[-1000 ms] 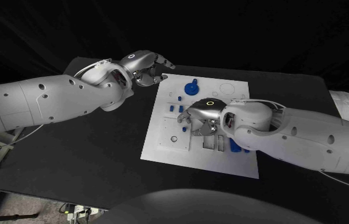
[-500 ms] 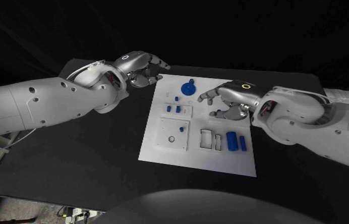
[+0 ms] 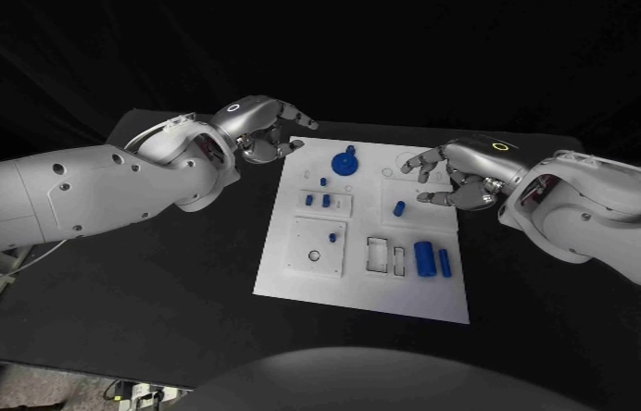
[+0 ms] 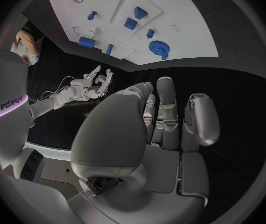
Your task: Assemble the parts on the task board
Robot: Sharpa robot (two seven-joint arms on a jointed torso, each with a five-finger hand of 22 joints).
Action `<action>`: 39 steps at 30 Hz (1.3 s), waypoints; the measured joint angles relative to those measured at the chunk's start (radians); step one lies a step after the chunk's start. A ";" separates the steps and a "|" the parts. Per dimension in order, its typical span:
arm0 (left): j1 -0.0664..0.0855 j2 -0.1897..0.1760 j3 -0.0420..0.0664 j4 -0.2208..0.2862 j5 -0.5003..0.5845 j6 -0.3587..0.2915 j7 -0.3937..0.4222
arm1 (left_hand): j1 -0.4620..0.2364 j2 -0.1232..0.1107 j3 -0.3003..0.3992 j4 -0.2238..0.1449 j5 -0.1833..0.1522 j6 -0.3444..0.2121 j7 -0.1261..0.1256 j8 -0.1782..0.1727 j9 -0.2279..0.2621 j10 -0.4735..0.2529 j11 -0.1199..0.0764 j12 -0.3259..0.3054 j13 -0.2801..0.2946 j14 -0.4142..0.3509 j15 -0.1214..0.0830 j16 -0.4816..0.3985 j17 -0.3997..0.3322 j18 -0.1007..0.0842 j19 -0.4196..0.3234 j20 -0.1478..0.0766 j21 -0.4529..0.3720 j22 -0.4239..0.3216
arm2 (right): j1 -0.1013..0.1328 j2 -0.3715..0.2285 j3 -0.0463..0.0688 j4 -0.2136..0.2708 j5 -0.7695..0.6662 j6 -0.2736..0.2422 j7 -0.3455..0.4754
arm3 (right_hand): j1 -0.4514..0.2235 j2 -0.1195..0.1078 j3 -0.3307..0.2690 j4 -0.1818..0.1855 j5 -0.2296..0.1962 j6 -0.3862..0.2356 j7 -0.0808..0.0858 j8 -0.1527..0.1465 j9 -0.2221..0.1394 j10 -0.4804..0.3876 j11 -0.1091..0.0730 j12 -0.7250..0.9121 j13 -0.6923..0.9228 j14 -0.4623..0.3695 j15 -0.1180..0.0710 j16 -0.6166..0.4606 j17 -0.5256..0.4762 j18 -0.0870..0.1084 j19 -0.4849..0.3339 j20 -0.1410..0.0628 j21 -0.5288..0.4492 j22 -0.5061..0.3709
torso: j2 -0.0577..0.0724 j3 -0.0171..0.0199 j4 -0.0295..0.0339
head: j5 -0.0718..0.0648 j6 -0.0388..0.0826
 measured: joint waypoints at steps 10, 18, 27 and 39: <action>-0.002 -0.002 0.000 -0.001 0.000 -0.003 0.001 | 0.000 0.000 0.000 0.000 0.000 0.000 0.000 0.000 0.000 0.000 0.000 0.000 0.000 0.000 0.000 0.000 0.000 0.000 0.000 0.000 0.000 0.000 | -0.019 0.017 -0.001 -0.025 -0.023 0.022 -0.036 | 0.000 0.000 -0.014 -0.006 0.052 0.041 0.042 0.007 -0.010 -0.020 0.005 0.020 0.022 0.007 0.000 0.008 0.010 0.000 0.000 0.000 -0.012 0.001 | 0.002 -0.0004 0.0012 | -0.015 0.000; -0.002 -0.004 0.000 0.000 0.000 -0.004 0.002 | 0.000 0.000 0.000 0.000 0.000 0.000 0.000 0.000 0.000 0.000 0.000 0.000 0.000 0.000 0.000 0.000 0.000 0.000 0.000 0.000 0.000 0.000 | -0.048 0.066 -0.001 -0.072 -0.036 0.046 -0.056 | 0.004 0.005 -0.025 -0.011 0.078 0.095 0.052 0.038 0.005 -0.025 0.000 0.066 0.064 0.007 0.000 0.012 0.015 0.001 0.000 0.000 -0.017 0.001 | 0.002 -0.0009 0.0012 | -0.013 0.000; -0.002 -0.009 0.000 0.004 0.000 -0.005 0.002 | 0.004 -0.004 0.003 0.003 0.004 0.000 0.000 0.000 0.000 0.000 0.000 0.000 0.000 0.000 0.000 0.000 0.001 0.000 0.000 0.000 0.000 0.000 | -0.086 0.118 -0.001 -0.113 -0.038 0.060 -0.058 | 0.004 0.016 -0.031 -0.019 0.139 0.100 0.057 0.041 0.023 -0.040 -0.004 0.112 0.106 0.015 -0.003 0.021 0.027 0.001 0.000 0.000 -0.007 0.001 | 0.002 -0.0006 0.0009 | -0.007 0.000; -0.003 -0.012 0.000 0.007 0.000 -0.005 0.002 | 0.004 -0.004 0.003 0.003 0.004 0.000 0.000 0.000 0.000 0.000 0.000 0.000 0.000 0.000 0.000 0.000 0.003 0.000 0.000 0.000 0.000 0.000 | -0.106 0.164 -0.001 -0.157 -0.038 0.066 -0.057 | 0.009 0.020 -0.019 -0.031 0.181 0.091 0.059 0.041 0.029 -0.040 -0.004 0.139 0.128 0.020 -0.005 0.025 0.034 0.001 0.004 -0.004 -0.003 0.000 | 0.002 -0.0011 0.0010 | -0.006 0.000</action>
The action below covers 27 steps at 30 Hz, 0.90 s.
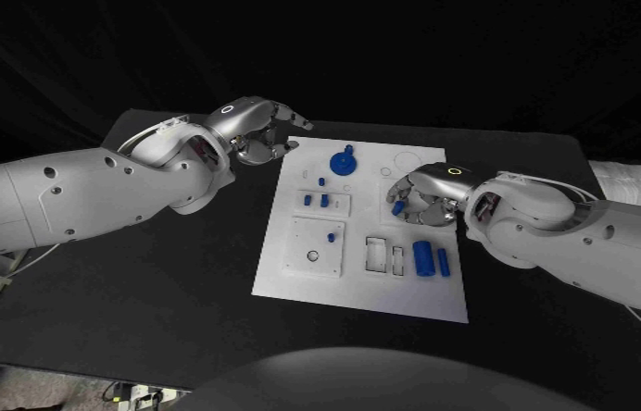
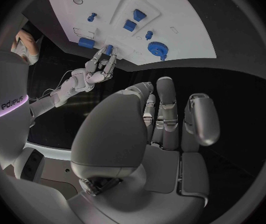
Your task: Assemble the parts on the task board
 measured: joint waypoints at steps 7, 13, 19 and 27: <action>0.000 0.000 0.000 0.001 0.000 0.001 -0.001 | 0.000 0.000 0.000 0.000 0.000 0.003 0.003 0.000 0.000 0.000 0.000 0.004 0.000 0.000 0.000 0.000 0.000 0.000 0.000 0.000 0.000 0.000 | -0.005 0.014 0.000 -0.013 0.002 0.001 0.002 | 0.013 0.012 0.023 -0.023 0.079 0.049 0.005 0.040 0.031 0.000 0.000 0.026 0.019 0.000 0.000 0.000 -0.015 0.000 0.000 0.000 -0.007 0.000 | 0.000 0.0000 0.0000 | 0.002 0.000; -0.001 -0.001 0.000 0.001 0.000 0.002 -0.002 | 0.000 0.000 0.005 0.000 0.000 0.016 0.016 0.005 0.002 0.000 0.000 0.008 0.000 0.000 0.000 0.000 0.002 0.000 0.000 0.000 0.000 0.000 | -0.006 0.018 0.000 -0.017 0.005 0.001 0.005 | 0.030 0.021 0.028 -0.048 0.121 0.084 0.009 0.090 0.079 0.010 -0.010 0.049 0.035 -0.007 -0.007 -0.008 -0.029 0.000 -0.007 -0.007 -0.013 0.000 | 0.000 -0.0001 -0.0003 | 0.002 0.000; -0.005 -0.001 0.000 0.001 0.000 0.003 -0.003 | 0.008 0.000 0.005 0.000 0.000 0.037 0.037 0.012 0.004 0.000 0.000 0.011 0.000 0.000 0.000 0.000 0.003 0.000 0.000 0.000 0.000 0.000 | -0.006 0.017 0.000 -0.019 0.015 -0.002 0.010 | 0.035 0.026 0.031 -0.065 0.121 0.098 0.013 0.126 0.121 0.029 -0.025 0.066 0.048 -0.007 -0.007 -0.012 -0.034 0.000 -0.007 -0.007 -0.013 0.000 | -0.001 0.0000 -0.0003 | 0.006 0.000; -0.007 -0.002 0.000 0.000 0.000 0.006 -0.005 | 0.008 0.000 0.005 0.000 0.000 0.037 0.037 0.012 0.004 0.000 0.000 0.011 0.000 0.000 0.000 0.000 0.003 0.000 0.000 0.000 0.000 0.000 | -0.004 0.000 0.000 -0.004 0.039 -0.018 0.016 | 0.040 0.028 0.031 -0.070 0.116 0.097 0.014 0.140 0.142 0.034 -0.028 0.071 0.046 -0.007 -0.007 -0.012 -0.034 0.000 -0.007 -0.007 -0.013 0.000 | -0.001 0.0000 -0.0006 | 0.015 0.000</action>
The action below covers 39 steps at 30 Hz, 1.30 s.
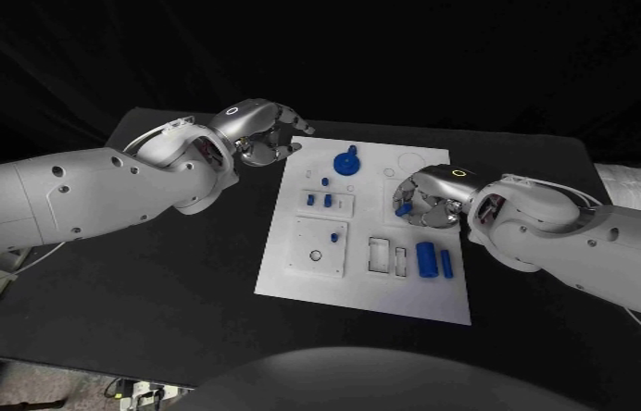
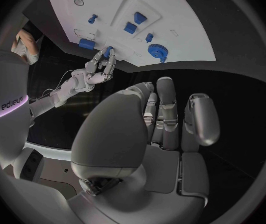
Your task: Assemble the parts on the task board
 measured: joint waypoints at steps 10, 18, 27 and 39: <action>-0.001 0.005 0.000 -0.007 0.000 0.003 0.000 | 0.000 0.000 0.005 0.000 0.000 0.004 0.004 0.004 0.000 0.000 0.000 0.004 0.000 -0.004 -0.004 0.000 -0.012 0.000 -0.004 -0.004 -0.005 0.000 | 0.055 -0.033 0.001 0.053 0.019 -0.001 -0.003 | 0.000 0.000 0.000 0.000 -0.009 0.002 0.003 0.014 0.014 0.001 0.001 0.005 0.003 0.000 0.000 0.000 -0.003 0.000 0.000 0.000 0.000 0.000 | 0.000 0.0000 0.0000 | 0.005 0.000; -0.003 0.011 0.000 -0.009 0.000 0.003 0.000 | 0.000 0.000 0.005 0.000 0.000 0.004 0.004 0.004 0.000 0.000 0.000 0.005 0.000 -0.011 -0.004 -0.004 -0.017 0.000 -0.007 0.000 -0.009 0.000 | 0.106 -0.036 0.001 0.115 0.031 0.025 -0.020 | 0.000 0.000 0.003 -0.006 -0.009 0.006 0.002 0.014 0.014 0.001 0.002 0.006 0.002 0.000 0.000 -0.007 -0.009 0.000 -0.002 -0.002 0.000 0.000 | -0.001 0.0000 0.0004 | 0.000 0.000; -0.006 0.017 0.000 -0.013 0.000 0.004 0.000 | 0.000 0.000 0.005 0.000 0.000 0.004 0.004 0.004 0.000 0.000 0.000 0.005 0.000 -0.011 -0.004 -0.004 -0.017 0.000 -0.007 0.000 -0.009 0.000 | 0.117 0.063 0.001 0.160 0.037 0.117 -0.044 | 0.000 0.000 0.008 -0.011 -0.011 0.001 0.007 0.014 0.022 0.002 0.002 0.005 0.000 -0.011 0.004 -0.014 -0.023 0.000 -0.012 -0.003 -0.017 0.000 | -0.001 0.0006 0.0008 | 0.002 0.000; -0.008 0.022 0.000 -0.014 0.000 0.004 -0.002 | 0.000 0.000 0.005 0.000 0.000 0.003 0.004 0.004 0.000 0.000 0.000 0.005 0.000 -0.011 -0.004 -0.004 -0.017 0.000 -0.007 0.000 -0.009 0.000 | 0.116 0.233 0.005 0.156 0.001 0.184 -0.064 | 0.000 0.000 0.011 -0.014 -0.011 -0.008 0.005 0.008 0.028 0.004 0.005 -0.001 -0.006 -0.020 0.002 -0.025 -0.037 0.000 -0.025 0.000 -0.035 0.001 | 0.000 -0.0007 0.0017 | 0.014 0.000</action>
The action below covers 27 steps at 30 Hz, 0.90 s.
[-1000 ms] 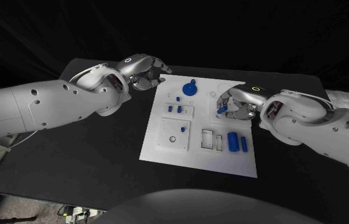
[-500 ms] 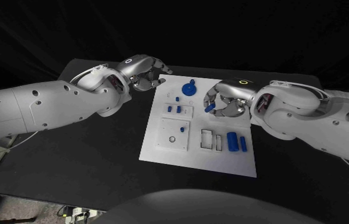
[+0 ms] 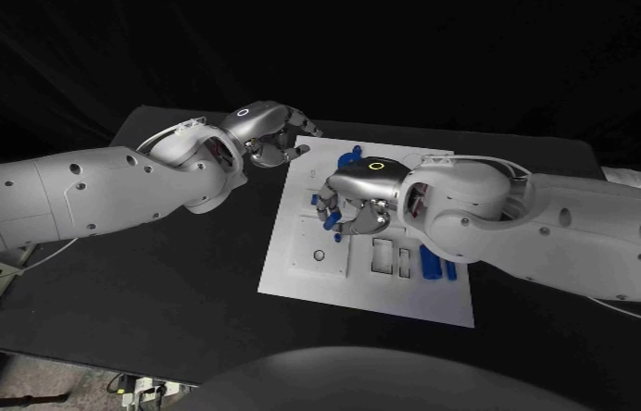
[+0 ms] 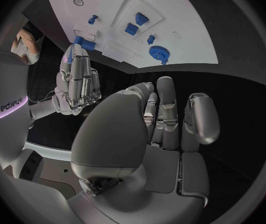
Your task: Assemble the parts on the task board
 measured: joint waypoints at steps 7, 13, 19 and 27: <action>0.000 -0.007 0.000 0.006 0.000 0.000 -0.003 | 0.000 0.000 0.000 0.000 0.000 0.000 0.000 0.000 0.000 0.000 0.000 0.000 0.000 0.000 0.000 0.000 0.000 0.000 0.000 0.000 0.000 0.000 | -0.024 0.058 0.000 -0.022 -0.036 0.025 -0.003 | 0.000 0.000 0.003 -0.003 0.000 0.000 0.000 -0.002 0.000 0.000 0.000 -0.005 -0.002 -0.003 -0.003 0.000 -0.002 0.000 0.000 0.000 0.000 0.000 | 0.000 -0.0001 0.0000 | 0.014 0.000; 0.000 -0.012 0.000 0.009 0.000 -0.001 -0.006 | 0.000 0.000 0.000 0.000 0.000 0.000 0.000 0.000 0.000 0.000 0.000 0.000 0.000 0.000 0.000 0.000 0.000 0.000 0.000 0.000 0.000 0.000 | -0.040 0.091 0.000 -0.045 -0.067 0.038 -0.003 | 0.000 0.000 0.007 -0.007 -0.002 -0.002 -0.002 -0.004 0.001 0.000 0.000 -0.009 -0.004 -0.003 -0.003 0.000 -0.002 0.000 0.000 0.000 0.000 0.000 | 0.000 0.0000 -0.0007 | 0.026 0.000; 0.000 -0.013 0.000 0.011 0.000 -0.001 -0.009 | 0.000 0.000 0.000 0.000 0.000 0.000 0.000 0.000 0.000 0.000 0.000 0.000 0.000 0.000 0.000 0.000 0.000 0.000 0.000 0.000 0.000 0.000 | -0.051 0.111 0.000 -0.061 -0.090 0.052 -0.006 | 0.000 0.000 0.010 -0.010 -0.002 -0.006 -0.005 -0.004 0.006 -0.003 0.003 -0.016 -0.007 -0.007 -0.007 -0.006 -0.009 0.000 -0.003 -0.004 -0.011 0.000 | 0.000 0.0000 -0.0022 | 0.031 0.000; 0.000 -0.009 0.000 0.006 0.000 -0.001 -0.011 | 0.000 0.000 0.000 0.000 0.000 0.000 0.000 0.000 0.000 0.000 0.000 0.000 0.000 0.000 0.000 0.000 0.000 0.000 0.000 0.000 0.000 0.000 | -0.071 0.112 0.000 -0.053 -0.135 0.067 -0.014 | -0.004 -0.004 0.010 -0.010 -0.002 -0.006 -0.005 -0.010 0.005 -0.007 0.000 -0.020 -0.008 -0.011 -0.011 -0.010 -0.016 0.000 -0.007 -0.007 -0.019 0.000 | 0.000 0.0004 -0.0013 | 0.035 0.000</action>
